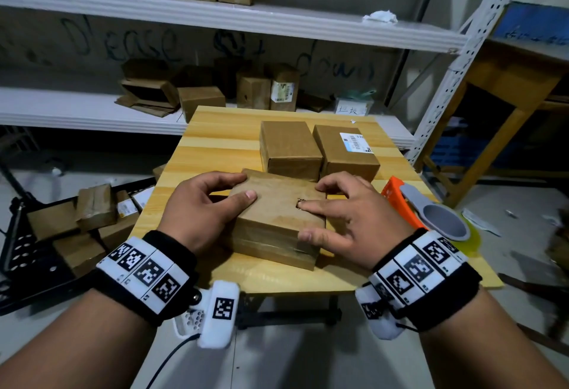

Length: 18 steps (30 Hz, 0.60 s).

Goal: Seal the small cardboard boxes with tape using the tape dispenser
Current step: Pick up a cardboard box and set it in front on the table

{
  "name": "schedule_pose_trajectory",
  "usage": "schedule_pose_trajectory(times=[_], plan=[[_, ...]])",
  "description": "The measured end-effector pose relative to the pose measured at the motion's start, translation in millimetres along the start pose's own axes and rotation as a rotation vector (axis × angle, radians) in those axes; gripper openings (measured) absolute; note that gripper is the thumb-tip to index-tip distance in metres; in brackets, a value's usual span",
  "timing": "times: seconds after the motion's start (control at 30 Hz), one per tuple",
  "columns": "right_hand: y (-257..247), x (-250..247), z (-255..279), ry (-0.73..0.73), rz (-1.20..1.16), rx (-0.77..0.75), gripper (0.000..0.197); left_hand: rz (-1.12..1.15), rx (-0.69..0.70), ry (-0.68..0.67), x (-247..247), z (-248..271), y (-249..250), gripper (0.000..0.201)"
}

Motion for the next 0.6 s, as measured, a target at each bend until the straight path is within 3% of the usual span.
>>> schedule_pose_trajectory(times=[0.2,0.3,0.47,0.6], plan=[[-1,-2,1,0.15,-0.082,-0.039,0.091,-0.006,0.005,0.013,0,0,1,0.034],[0,-3,1,0.134,-0.079,-0.012,0.098,-0.009,0.009,0.011,1,0,2,0.035],[-9,6,-2,0.078,0.041,0.081,0.074,-0.028,0.01,0.008,2,0,1,0.035],[-18,8,-8,0.132,-0.033,0.154,0.065,-0.005,-0.007,0.017,2,1,0,0.033]])
Point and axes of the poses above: each hand's wrist, its own z-axis away from the middle knuckle, its own x-axis out of the palm, y = z × x, the point moved 5 cm from there along -z, towards the middle knuckle, and after that the axes turned 7 degrees about -z, right-handed, at the moved point
